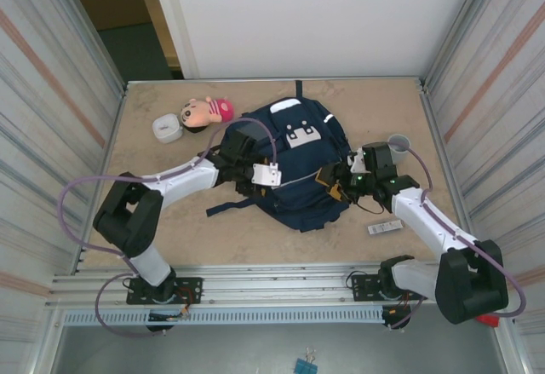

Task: Pack books, pencil case, and school supplies into a backpack

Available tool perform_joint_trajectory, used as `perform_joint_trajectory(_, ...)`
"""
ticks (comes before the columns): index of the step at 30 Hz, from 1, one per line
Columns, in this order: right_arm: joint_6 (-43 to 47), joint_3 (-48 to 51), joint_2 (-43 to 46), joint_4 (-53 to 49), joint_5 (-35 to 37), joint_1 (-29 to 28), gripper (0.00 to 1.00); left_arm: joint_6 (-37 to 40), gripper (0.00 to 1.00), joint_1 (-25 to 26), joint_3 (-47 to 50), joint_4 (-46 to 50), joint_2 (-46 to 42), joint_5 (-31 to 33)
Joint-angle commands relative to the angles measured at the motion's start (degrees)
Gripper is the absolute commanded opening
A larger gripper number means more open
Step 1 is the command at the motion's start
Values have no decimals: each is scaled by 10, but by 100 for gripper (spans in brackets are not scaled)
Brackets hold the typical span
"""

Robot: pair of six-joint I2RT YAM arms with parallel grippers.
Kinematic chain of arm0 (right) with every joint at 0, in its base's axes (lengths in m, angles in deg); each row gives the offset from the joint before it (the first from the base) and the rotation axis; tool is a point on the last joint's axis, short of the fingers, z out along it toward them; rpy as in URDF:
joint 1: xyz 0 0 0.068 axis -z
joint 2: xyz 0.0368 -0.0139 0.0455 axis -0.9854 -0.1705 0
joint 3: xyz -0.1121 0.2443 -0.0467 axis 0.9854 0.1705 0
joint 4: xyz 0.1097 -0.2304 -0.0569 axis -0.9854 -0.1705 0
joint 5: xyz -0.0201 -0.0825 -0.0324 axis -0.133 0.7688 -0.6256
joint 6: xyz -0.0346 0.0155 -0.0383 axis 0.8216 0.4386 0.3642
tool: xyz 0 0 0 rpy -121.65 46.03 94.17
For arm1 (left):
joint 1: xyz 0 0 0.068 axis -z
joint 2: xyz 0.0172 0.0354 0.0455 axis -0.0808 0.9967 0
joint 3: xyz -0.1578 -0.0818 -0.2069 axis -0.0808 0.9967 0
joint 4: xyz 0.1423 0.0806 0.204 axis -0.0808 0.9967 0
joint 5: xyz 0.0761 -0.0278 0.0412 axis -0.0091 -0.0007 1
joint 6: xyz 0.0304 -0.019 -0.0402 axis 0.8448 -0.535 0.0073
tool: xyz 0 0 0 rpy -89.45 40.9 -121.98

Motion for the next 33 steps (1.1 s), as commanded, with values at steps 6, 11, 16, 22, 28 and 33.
perform_joint_trajectory(6,126,-38,-17,-29,-5,32,59,-60,5,76,20,63,-44,0)
perform_joint_trajectory(11,187,-54,-31,-44,-1,42,58,-238,0,130,49,62,-105,21)
perform_joint_trajectory(16,220,-94,-11,-85,8,51,58,-417,0,150,63,70,-147,67)
perform_joint_trajectory(22,244,-157,82,-245,127,22,56,-508,0,148,59,75,-169,56)
perform_joint_trajectory(28,155,-126,196,-287,254,-160,49,-563,0,122,39,87,-170,-14)
perform_joint_trajectory(33,49,-70,224,-251,365,-315,47,-570,0,117,35,90,-167,-35)
